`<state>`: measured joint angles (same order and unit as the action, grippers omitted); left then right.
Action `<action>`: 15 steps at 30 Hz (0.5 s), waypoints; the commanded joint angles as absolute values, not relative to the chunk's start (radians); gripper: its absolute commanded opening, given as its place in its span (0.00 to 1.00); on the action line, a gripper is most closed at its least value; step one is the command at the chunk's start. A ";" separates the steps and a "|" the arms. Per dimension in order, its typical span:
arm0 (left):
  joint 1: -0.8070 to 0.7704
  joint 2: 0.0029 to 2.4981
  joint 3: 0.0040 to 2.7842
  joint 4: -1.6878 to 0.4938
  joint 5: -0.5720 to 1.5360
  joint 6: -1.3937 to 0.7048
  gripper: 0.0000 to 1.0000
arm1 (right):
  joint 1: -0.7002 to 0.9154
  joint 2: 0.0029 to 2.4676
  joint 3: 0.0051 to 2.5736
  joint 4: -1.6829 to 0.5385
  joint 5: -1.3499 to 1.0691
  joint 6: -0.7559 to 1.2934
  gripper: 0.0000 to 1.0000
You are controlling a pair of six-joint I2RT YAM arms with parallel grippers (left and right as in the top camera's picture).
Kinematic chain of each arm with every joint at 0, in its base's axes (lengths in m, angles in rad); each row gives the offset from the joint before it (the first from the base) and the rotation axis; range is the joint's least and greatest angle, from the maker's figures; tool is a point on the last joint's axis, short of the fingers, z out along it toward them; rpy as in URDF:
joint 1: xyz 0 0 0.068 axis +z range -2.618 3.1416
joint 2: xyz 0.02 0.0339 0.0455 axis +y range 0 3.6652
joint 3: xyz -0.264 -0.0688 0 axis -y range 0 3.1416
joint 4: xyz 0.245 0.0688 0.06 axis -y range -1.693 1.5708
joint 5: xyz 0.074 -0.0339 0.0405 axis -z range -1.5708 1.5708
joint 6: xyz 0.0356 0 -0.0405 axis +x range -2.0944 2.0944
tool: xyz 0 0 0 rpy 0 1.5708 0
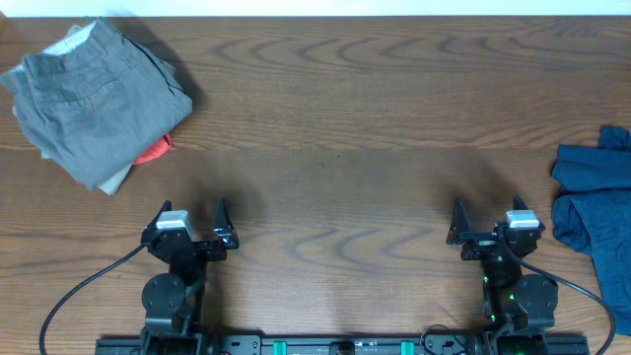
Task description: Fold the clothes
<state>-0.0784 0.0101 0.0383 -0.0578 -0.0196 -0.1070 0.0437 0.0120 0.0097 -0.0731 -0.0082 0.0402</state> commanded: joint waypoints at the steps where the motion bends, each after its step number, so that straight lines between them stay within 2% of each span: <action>1: -0.072 0.005 0.004 -0.069 -0.035 -0.098 0.98 | 0.053 0.009 0.006 -0.073 -0.015 0.028 0.99; 9: -0.072 0.005 0.004 -0.067 -0.035 -0.098 0.98 | 0.052 0.009 0.006 -0.068 -0.010 0.028 0.99; 15: -0.072 0.005 0.004 -0.069 -0.035 -0.098 0.98 | 0.053 0.009 0.006 -0.061 0.093 0.022 0.99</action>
